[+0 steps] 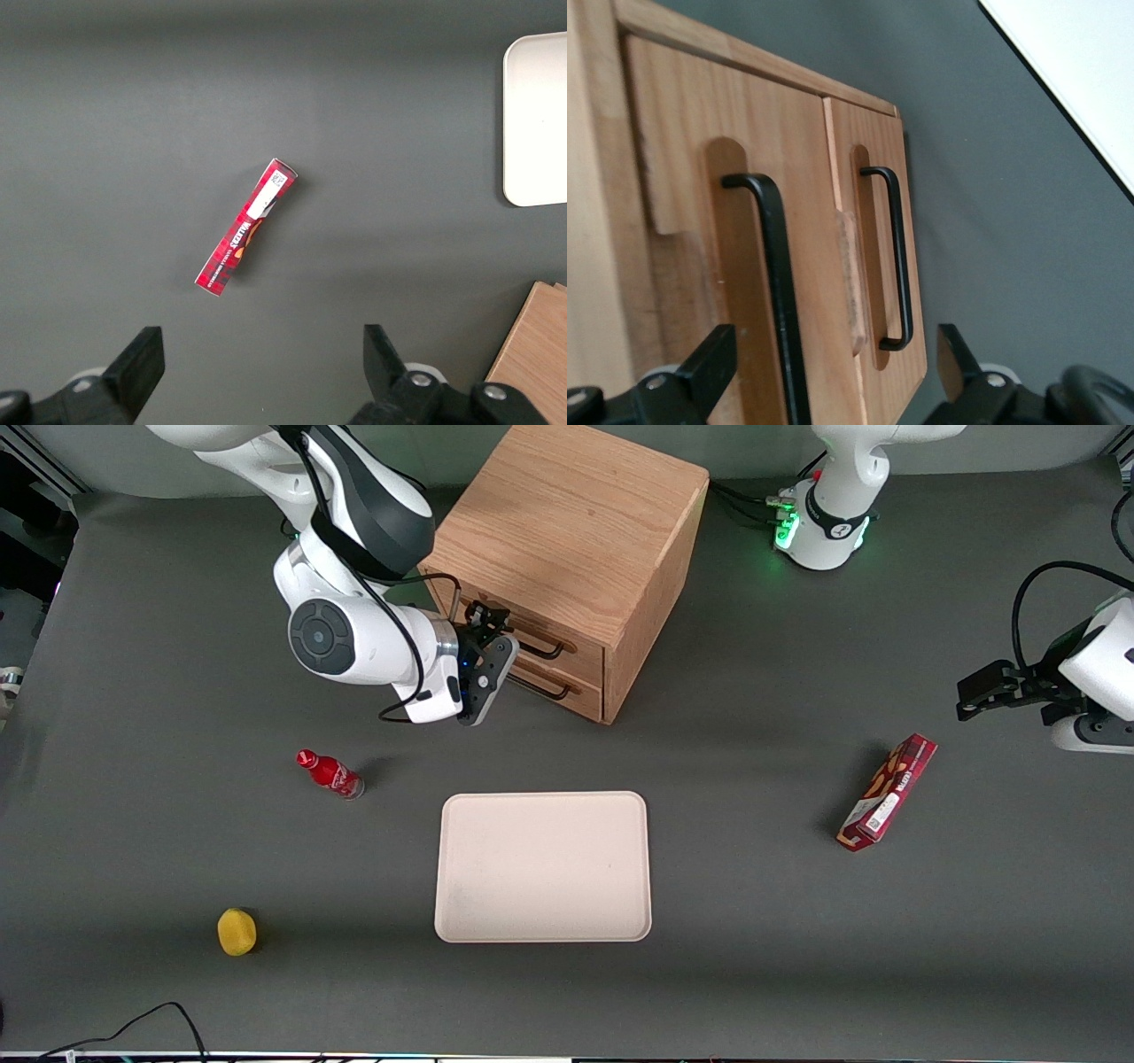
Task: Open upper drawer
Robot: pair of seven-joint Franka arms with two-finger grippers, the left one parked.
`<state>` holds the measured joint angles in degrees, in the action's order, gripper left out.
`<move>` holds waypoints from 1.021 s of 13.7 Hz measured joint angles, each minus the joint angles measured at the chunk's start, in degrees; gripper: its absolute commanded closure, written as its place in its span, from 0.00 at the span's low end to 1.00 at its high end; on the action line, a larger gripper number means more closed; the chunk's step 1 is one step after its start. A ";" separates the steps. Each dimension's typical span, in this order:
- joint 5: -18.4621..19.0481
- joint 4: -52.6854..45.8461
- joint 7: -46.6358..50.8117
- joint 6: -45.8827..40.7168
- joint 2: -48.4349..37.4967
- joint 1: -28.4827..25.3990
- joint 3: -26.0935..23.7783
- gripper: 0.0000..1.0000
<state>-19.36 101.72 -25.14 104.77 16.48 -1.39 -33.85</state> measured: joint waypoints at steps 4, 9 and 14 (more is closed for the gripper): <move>0.01 3.40 -0.91 3.70 -0.77 0.02 -0.08 0.00; 0.01 4.78 -0.98 4.82 -1.10 0.01 -0.45 0.00; 0.03 6.06 -1.00 6.95 -1.19 0.00 -0.81 0.00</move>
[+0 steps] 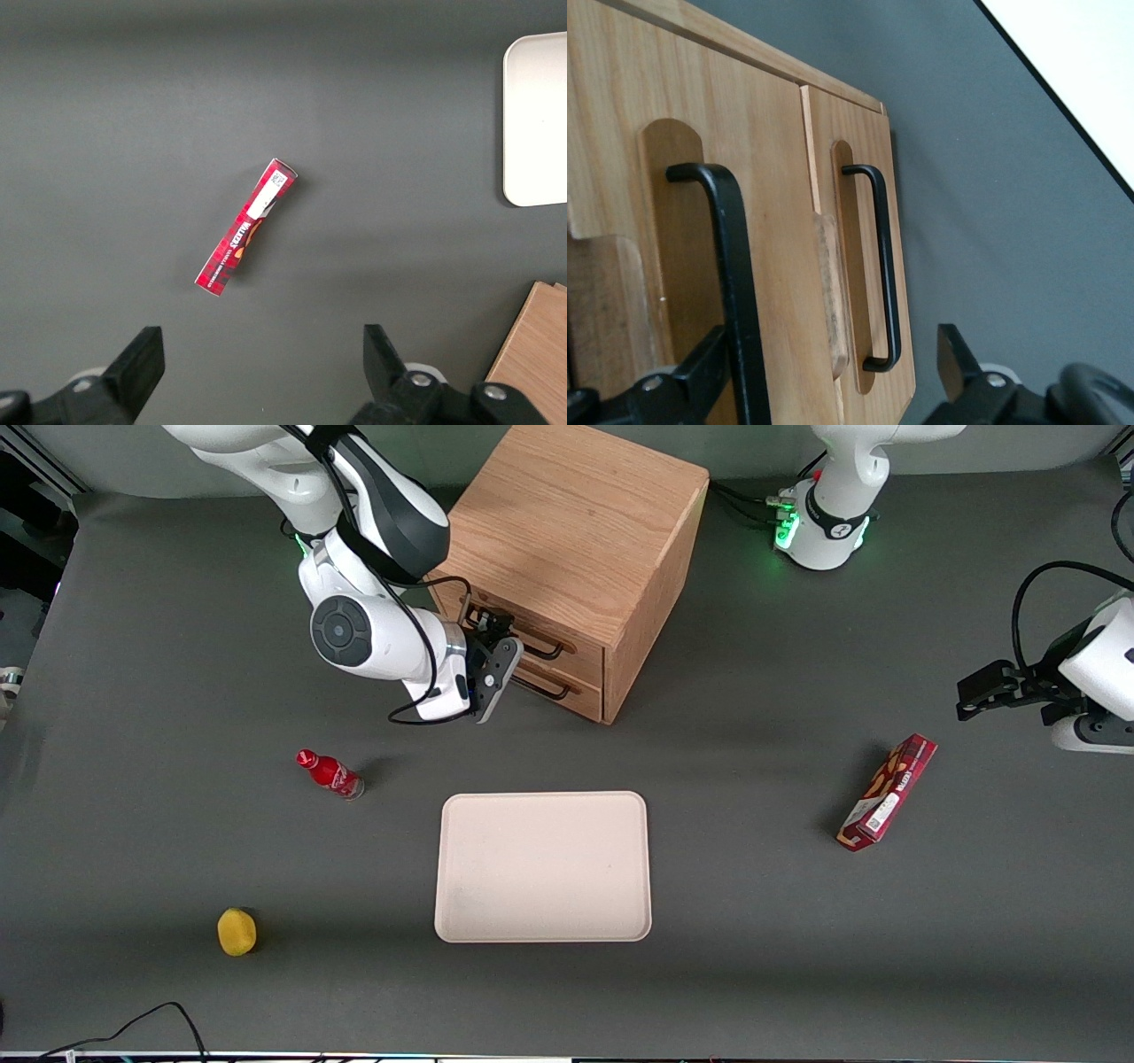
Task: Open upper drawer
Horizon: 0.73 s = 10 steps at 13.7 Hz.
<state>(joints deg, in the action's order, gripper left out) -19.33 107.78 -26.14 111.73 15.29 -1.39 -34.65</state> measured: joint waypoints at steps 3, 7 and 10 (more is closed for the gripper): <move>1.31 0.15 -0.10 0.57 0.14 0.03 -0.04 0.00; 6.33 -1.44 -0.15 2.01 1.96 0.55 0.73 0.00; 7.97 -4.76 -0.35 2.31 4.92 1.27 1.85 0.00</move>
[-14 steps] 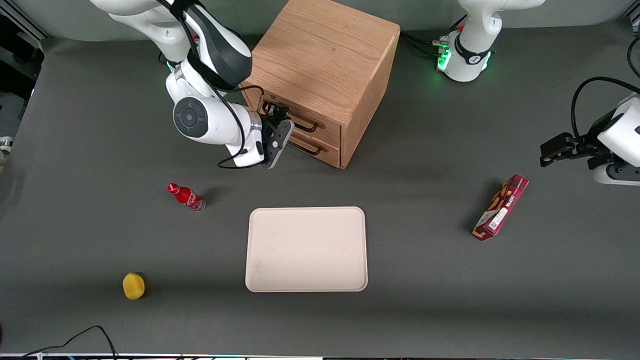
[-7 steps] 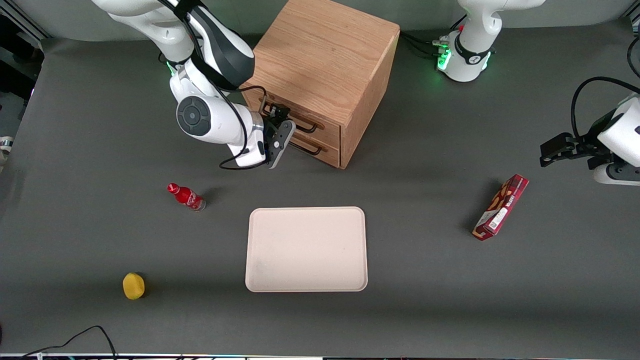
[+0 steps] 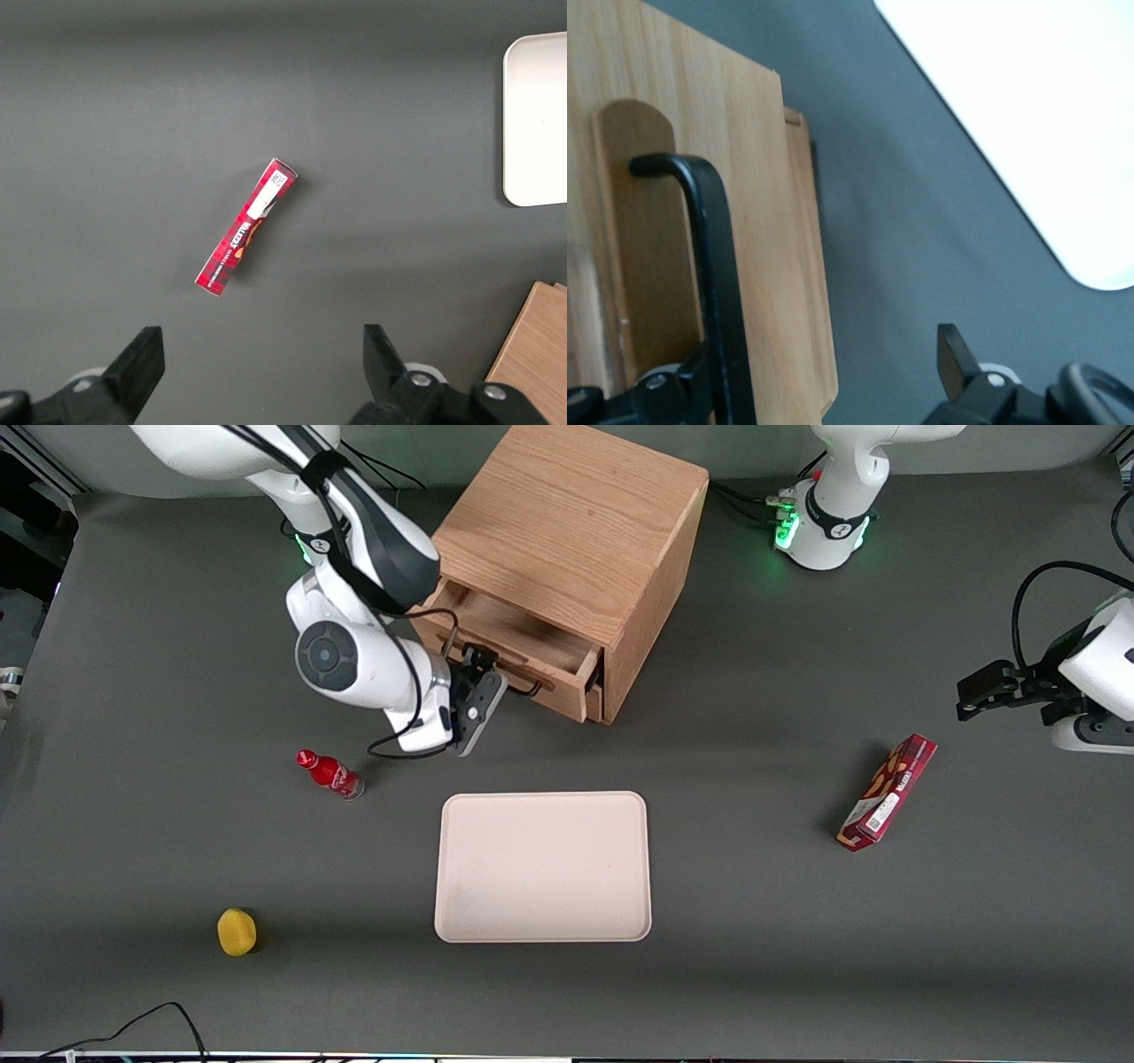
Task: Open upper drawer
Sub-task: 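Pull the handle outward with the right gripper, sliding the drawer open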
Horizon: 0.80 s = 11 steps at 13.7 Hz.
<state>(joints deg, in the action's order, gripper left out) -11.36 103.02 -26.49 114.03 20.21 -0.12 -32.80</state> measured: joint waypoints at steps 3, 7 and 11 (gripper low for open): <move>0.76 -3.82 -1.29 -0.21 1.96 0.07 2.35 0.00; 1.81 -12.03 -5.13 -4.47 6.63 0.16 5.71 0.00; 3.57 -17.39 -8.84 -5.22 10.61 0.21 7.17 0.00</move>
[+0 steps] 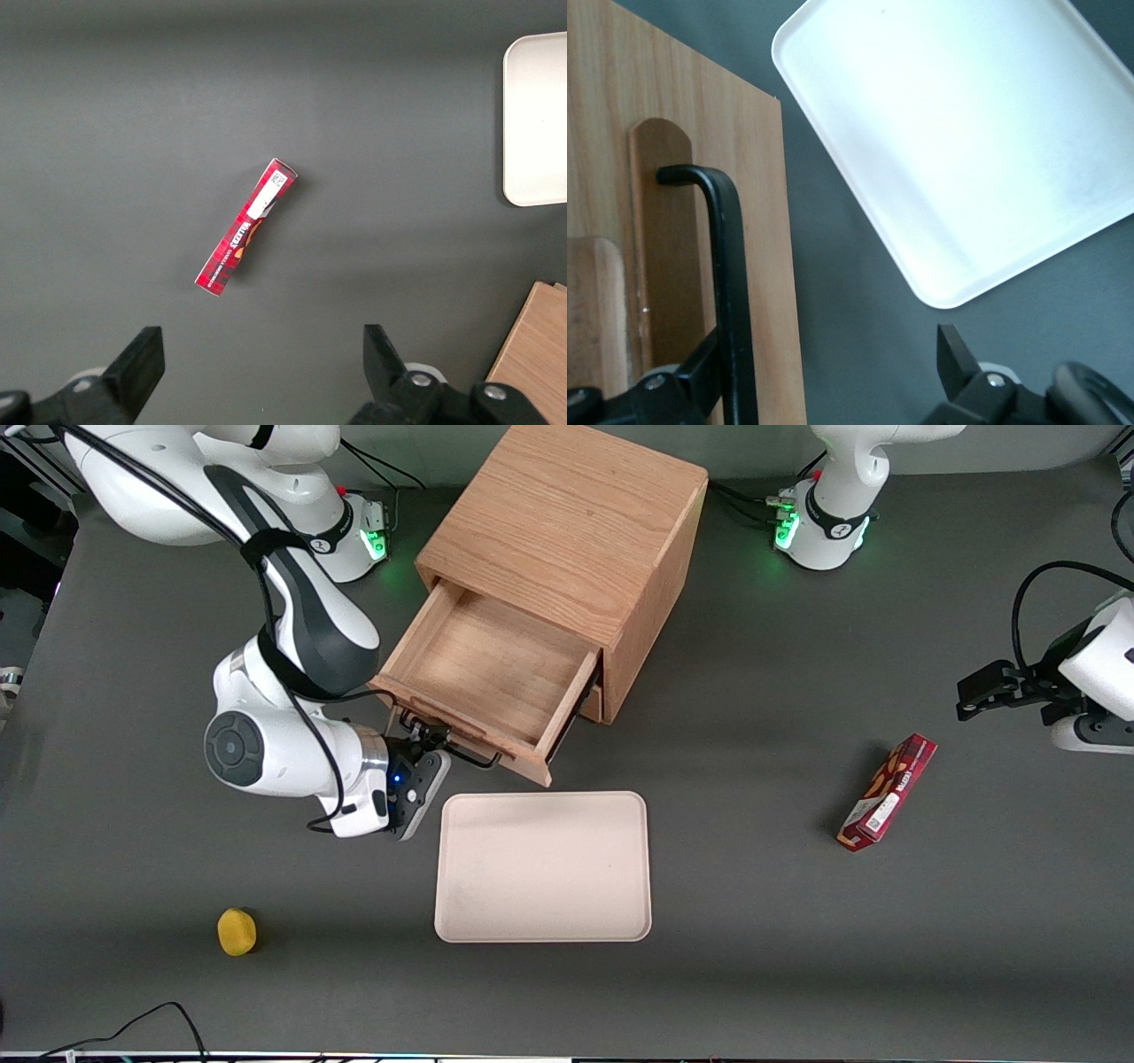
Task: Open upper drawer
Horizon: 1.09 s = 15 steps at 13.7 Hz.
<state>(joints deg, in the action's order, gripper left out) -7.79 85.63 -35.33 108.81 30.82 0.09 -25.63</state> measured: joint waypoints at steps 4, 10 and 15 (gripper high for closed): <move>0.04 -5.48 -6.55 -2.32 2.54 0.01 3.40 0.00; 0.04 -15.94 -3.73 -11.09 4.48 -0.42 4.05 0.00; 0.17 -19.65 33.23 -19.87 -6.95 -0.78 3.29 0.00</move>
<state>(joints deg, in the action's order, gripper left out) -7.63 65.98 -2.10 88.94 23.87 -0.69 -22.34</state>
